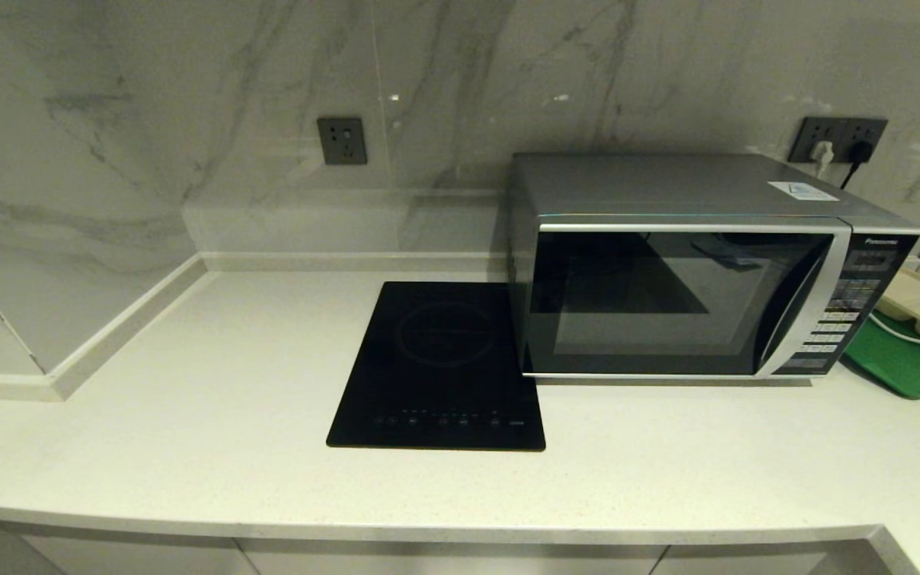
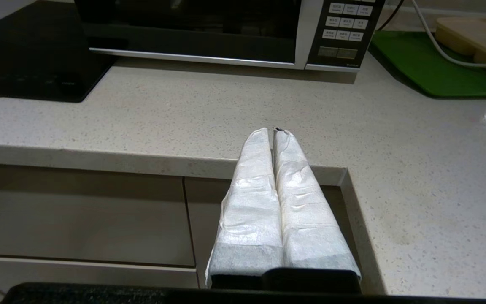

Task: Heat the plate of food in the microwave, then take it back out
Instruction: Open the microwave oven

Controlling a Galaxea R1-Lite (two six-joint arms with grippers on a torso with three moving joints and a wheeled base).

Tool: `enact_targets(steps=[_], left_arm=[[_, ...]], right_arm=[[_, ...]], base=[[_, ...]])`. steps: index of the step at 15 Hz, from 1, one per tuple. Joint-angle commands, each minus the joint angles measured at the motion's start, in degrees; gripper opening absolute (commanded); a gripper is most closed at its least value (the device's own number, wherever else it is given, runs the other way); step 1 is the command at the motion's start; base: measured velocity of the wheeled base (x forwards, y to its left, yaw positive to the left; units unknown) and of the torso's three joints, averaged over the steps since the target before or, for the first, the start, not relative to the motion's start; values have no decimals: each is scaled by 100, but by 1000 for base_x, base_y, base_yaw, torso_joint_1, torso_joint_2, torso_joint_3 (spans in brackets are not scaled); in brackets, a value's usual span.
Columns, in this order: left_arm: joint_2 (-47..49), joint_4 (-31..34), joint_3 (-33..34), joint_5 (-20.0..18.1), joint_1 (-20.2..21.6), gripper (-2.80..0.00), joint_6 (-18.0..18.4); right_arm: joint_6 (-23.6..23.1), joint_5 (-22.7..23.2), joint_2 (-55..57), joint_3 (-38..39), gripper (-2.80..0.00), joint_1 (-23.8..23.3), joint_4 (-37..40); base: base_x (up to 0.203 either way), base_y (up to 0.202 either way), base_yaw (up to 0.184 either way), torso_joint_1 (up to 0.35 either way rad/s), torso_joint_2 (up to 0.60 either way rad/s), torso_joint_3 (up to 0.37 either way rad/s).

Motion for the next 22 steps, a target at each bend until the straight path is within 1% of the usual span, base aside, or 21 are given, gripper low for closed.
enact_targets(steps=[1, 7, 9, 12, 15, 16, 18, 20, 21, 22], left_arm=[[0, 0, 1, 0, 2, -280, -3], [0, 0, 1, 0, 2, -280, -3], [0, -6, 1, 0, 2, -280, -3], [0, -8, 1, 0, 2, -280, -3], [0, -9, 1, 0, 2, -280, -3], [0, 0, 1, 0, 2, -280, -3], [0, 0, 1, 0, 2, -280, -3], [0, 0, 1, 0, 2, -280, -3], [0, 0, 1, 0, 2, -280, -3], [0, 0, 1, 0, 2, -280, -3]], right_arm=[[162, -44, 1, 9, -280, 1, -6], [163, -44, -6, 9, -280, 1, -6], [244, -34, -2, 9, -280, 1, -11], [172, -26, 1, 9, -280, 1, -6], [252, -70, -6, -53, -280, 1, 70], [263, -93, 36, -189, -280, 1, 397], [335, -89, 341, -931, -280, 1, 1122], [452, -129, 1367, -1639, -280, -6, 1526], [478, -268, 2008, -1914, -280, -15, 1611], [476, -570, 2648, -2228, -280, -21, 1669]], base=[[0, 0, 0, 0, 0, 0], [0, 0, 0, 0, 0, 0], [0, 0, 0, 0, 0, 0], [0, 0, 0, 0, 0, 0], [0, 0, 0, 0, 0, 0], [0, 0, 0, 0, 0, 0], [0, 0, 0, 0, 0, 0], [0, 0, 0, 0, 0, 0], [0, 0, 0, 0, 0, 0], [0, 0, 0, 0, 0, 0]])
